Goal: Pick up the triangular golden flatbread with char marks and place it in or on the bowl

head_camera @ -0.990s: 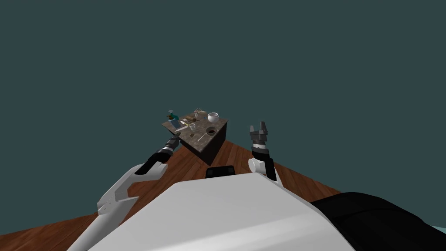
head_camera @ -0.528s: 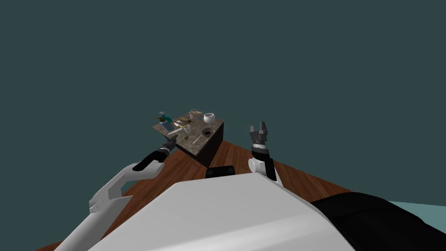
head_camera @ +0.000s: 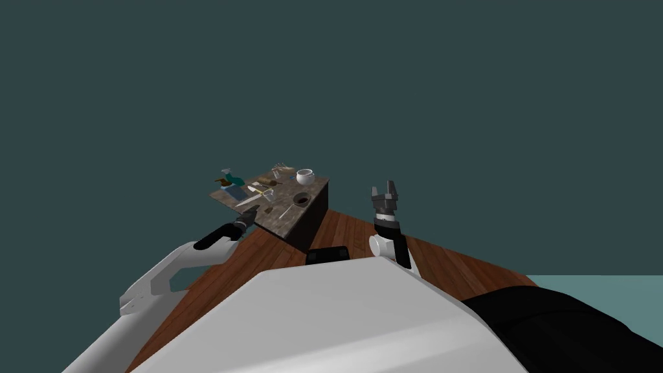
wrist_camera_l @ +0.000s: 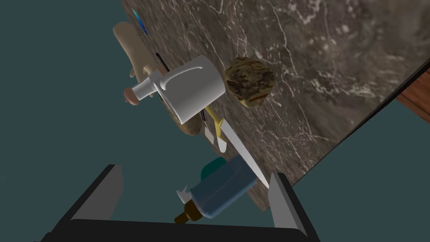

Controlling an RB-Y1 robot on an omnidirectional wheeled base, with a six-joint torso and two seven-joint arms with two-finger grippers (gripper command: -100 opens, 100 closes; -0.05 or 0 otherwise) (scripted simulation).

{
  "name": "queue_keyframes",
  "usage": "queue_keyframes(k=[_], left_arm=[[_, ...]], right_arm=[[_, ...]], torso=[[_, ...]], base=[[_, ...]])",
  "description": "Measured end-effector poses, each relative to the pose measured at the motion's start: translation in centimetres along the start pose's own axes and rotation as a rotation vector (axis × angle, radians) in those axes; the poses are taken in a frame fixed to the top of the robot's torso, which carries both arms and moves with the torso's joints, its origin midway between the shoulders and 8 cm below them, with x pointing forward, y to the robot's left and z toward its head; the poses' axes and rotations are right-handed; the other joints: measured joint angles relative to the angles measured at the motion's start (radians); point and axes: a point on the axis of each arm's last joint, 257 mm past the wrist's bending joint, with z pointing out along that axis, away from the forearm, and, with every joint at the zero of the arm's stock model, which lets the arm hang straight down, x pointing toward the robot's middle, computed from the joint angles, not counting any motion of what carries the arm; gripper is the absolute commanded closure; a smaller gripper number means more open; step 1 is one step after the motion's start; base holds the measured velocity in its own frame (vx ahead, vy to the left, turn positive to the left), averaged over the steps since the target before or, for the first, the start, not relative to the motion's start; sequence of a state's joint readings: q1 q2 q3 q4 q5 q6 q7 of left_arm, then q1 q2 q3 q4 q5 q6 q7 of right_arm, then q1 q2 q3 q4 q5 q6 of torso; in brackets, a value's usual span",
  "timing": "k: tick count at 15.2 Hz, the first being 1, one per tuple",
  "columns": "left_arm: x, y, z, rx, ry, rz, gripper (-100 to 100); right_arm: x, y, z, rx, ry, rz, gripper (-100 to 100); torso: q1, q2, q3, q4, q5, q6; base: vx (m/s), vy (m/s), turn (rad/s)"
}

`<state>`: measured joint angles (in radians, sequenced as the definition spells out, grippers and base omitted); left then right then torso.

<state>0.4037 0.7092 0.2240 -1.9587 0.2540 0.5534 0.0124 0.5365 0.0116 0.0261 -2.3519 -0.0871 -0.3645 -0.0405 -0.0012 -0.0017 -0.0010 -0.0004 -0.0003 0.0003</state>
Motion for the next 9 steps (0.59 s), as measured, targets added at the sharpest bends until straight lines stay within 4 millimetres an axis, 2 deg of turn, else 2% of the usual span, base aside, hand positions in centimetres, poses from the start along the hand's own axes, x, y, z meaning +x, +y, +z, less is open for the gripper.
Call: queue_keyframes(k=[9], left_arm=[[-2.5,5.0,0.1,-0.193,-0.019,0.01,-100]], right_arm=[[0.0,0.0,0.0,0.0,0.0,0.0,0]], torso=[[0.0,-0.001,-0.001,0.0,0.0,-0.001]], base=[[0.048,-0.008,-0.113]])
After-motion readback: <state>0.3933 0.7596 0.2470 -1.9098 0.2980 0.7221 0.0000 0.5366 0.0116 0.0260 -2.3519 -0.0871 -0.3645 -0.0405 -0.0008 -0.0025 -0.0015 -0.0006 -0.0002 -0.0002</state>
